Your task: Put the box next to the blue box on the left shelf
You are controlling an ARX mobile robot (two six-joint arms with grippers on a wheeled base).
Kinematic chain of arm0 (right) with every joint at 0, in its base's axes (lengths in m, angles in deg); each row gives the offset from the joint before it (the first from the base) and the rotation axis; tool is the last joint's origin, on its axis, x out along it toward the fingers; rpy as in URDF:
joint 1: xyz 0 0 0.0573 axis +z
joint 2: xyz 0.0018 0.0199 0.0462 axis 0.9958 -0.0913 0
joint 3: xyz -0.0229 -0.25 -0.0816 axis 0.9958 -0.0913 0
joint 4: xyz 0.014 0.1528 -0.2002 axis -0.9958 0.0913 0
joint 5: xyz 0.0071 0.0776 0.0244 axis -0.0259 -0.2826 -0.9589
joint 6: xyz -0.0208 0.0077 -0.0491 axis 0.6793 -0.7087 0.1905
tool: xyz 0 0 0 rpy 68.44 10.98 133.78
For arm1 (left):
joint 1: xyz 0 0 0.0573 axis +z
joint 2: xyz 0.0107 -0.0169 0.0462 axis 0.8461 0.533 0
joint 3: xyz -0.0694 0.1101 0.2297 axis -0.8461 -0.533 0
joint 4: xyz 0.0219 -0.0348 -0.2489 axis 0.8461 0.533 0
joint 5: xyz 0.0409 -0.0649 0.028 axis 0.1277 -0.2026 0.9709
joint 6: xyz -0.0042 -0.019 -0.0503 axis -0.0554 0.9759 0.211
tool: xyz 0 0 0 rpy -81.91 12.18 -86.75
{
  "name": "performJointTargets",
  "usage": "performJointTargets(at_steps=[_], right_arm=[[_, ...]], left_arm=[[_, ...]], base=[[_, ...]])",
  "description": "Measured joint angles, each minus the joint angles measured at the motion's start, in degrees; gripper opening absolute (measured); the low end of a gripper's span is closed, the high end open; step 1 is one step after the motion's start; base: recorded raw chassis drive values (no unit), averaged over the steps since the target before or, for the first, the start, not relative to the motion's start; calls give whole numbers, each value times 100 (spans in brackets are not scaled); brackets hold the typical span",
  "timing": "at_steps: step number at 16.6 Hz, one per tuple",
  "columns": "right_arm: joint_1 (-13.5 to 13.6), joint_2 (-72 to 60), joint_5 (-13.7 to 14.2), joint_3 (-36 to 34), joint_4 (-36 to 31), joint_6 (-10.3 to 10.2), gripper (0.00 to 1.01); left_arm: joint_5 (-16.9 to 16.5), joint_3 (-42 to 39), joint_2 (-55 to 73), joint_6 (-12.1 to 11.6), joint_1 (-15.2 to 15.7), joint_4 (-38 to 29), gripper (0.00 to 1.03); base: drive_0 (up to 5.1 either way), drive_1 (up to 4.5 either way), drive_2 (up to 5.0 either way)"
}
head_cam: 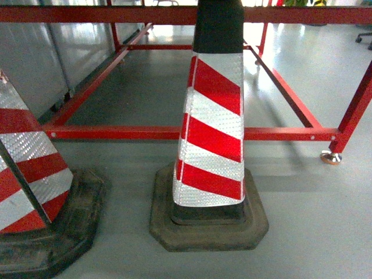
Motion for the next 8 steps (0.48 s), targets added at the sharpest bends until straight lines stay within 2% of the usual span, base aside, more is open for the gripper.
performJointTargets(at_steps=[8], right_arm=[[0, 0, -2, 0, 0, 0, 98]], left_arm=[[0, 0, 0, 0, 0, 0, 98]], base=[[0, 0, 0]])
